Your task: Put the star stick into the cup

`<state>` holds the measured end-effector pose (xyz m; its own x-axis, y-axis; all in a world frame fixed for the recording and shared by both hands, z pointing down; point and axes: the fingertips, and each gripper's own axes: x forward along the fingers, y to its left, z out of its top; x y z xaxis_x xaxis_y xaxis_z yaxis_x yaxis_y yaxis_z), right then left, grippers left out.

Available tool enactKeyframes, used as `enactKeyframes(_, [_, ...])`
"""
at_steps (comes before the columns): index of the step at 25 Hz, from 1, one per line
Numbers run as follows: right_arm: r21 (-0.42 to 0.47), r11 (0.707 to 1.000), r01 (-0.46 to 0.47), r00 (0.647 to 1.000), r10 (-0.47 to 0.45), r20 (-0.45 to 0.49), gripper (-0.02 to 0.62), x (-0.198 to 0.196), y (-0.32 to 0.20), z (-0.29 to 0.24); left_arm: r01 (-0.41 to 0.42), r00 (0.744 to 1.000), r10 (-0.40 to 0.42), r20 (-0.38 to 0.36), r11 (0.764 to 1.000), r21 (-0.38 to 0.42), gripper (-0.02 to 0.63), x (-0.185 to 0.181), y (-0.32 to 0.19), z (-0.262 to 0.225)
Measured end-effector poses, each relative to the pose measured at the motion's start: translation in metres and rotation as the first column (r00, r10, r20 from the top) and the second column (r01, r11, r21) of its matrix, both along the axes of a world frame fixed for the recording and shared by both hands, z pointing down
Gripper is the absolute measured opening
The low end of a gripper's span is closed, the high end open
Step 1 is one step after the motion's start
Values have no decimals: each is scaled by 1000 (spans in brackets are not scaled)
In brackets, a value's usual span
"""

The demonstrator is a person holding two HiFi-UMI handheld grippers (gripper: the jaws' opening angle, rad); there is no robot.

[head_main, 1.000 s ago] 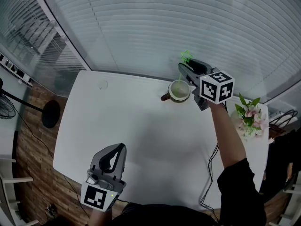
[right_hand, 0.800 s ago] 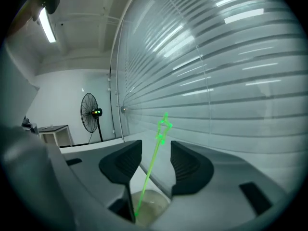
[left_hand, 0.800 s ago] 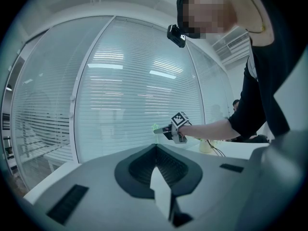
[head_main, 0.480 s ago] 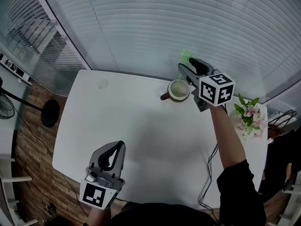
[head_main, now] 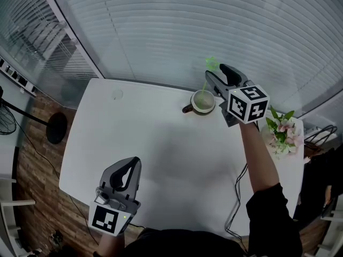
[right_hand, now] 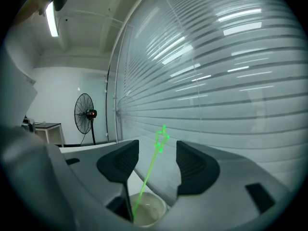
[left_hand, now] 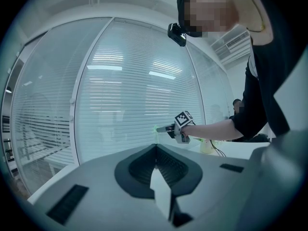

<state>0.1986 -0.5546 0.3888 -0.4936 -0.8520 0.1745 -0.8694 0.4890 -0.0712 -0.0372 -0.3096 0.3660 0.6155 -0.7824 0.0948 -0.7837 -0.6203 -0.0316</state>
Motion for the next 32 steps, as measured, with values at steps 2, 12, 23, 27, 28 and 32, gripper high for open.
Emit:
enactKeyframes(2, [17, 1000, -8, 1000, 8, 2, 234, 1, 4, -4, 0, 1000, 0, 3, 1000, 1, 14, 0, 0, -1])
enactKeyframes(12, [153, 988, -24, 1000, 23, 10, 235, 1, 44, -39, -13, 1000, 13, -7, 999, 35, 14, 2, 0, -13])
enactKeyframes(23, [287, 958, -18, 999, 8, 36, 233, -17, 114, -91, -51, 998, 53, -22, 996, 79, 14, 11, 4, -30])
enactKeyframes(27, [321, 947, -19, 999, 10, 30, 227, -22, 143, -103, -76, 996, 79, -29, 992, 97, 14, 17, 7, -35])
enactKeyframes(28, [330, 944, -19, 1000, 10, 28, 222, -23, 151, -105, -81, 996, 85, -32, 992, 101, 14, 18, 7, -36])
enactKeyframes(32, [349, 937, -17, 1000, 10, 22, 212, -27, 178, -111, -106, 993, 111, -40, 988, 116, 14, 24, 10, -42])
